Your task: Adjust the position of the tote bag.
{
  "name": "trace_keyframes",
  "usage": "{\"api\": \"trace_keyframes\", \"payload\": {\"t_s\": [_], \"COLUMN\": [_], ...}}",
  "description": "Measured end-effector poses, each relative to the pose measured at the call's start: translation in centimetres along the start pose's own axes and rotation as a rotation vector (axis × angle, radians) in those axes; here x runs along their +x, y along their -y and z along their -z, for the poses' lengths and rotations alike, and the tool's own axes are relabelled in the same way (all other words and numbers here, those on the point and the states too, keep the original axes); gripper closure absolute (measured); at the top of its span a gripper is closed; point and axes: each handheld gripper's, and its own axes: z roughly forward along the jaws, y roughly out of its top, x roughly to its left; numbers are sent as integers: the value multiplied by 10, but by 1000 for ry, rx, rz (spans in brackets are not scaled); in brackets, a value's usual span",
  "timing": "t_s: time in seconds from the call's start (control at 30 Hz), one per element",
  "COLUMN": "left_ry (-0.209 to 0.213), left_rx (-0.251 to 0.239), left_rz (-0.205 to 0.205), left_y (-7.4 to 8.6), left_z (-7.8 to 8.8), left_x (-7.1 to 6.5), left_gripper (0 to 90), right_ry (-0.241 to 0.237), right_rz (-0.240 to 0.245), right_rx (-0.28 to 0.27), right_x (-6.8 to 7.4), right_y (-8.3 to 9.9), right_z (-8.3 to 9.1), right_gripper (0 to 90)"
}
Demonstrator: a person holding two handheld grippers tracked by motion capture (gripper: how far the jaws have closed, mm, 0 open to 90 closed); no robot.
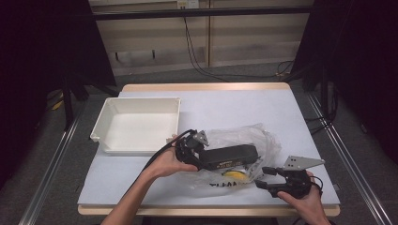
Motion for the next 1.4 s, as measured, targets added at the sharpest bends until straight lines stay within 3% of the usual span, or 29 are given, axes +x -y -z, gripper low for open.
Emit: {"api": "trace_keyframes", "payload": {"t_s": [0.07,0.1,0.17,0.2,0.23,0.7,1.0,1.07,1.13,1.37,1.4], "left_ry": [-2,-2,3,0,3,12,19,18,20,8,5], "left_rx": [11,11,37,35,31,49,46,56,42,36,26], "left_rz": [-25,-11,-33,-21,-37,-25,-21,-47,-29,-66,-46], "left_y": [0,0,0,0,0,-3,-4,-4,-5,-11,-11], "left_z": [-2,-4,-6,-8,-8,-6,1,6,10,23,25], "left_x": [0,-2,-2,-3,-2,-1,-3,-2,-3,0,-1], "left_gripper": [365,354,346,350,356,425,428,429,430,430,430], "right_ry": [0,-3,-8,-7,-7,-5,-5,-4,-3,15,17], "right_rz": [1,0,-3,-2,-1,-6,-7,-5,-6,-13,-14], "right_rx": [3,7,10,10,10,8,0,-8,-17,-29,-32], "right_x": [0,-1,0,0,0,0,-1,0,0,-1,-1], "right_y": [0,0,0,0,0,1,1,0,0,-1,0], "right_z": [0,-1,-1,-2,-1,-1,0,1,2,3,3], "right_gripper": [409,408,407,407,408,406,381,353,318,281,281]}}
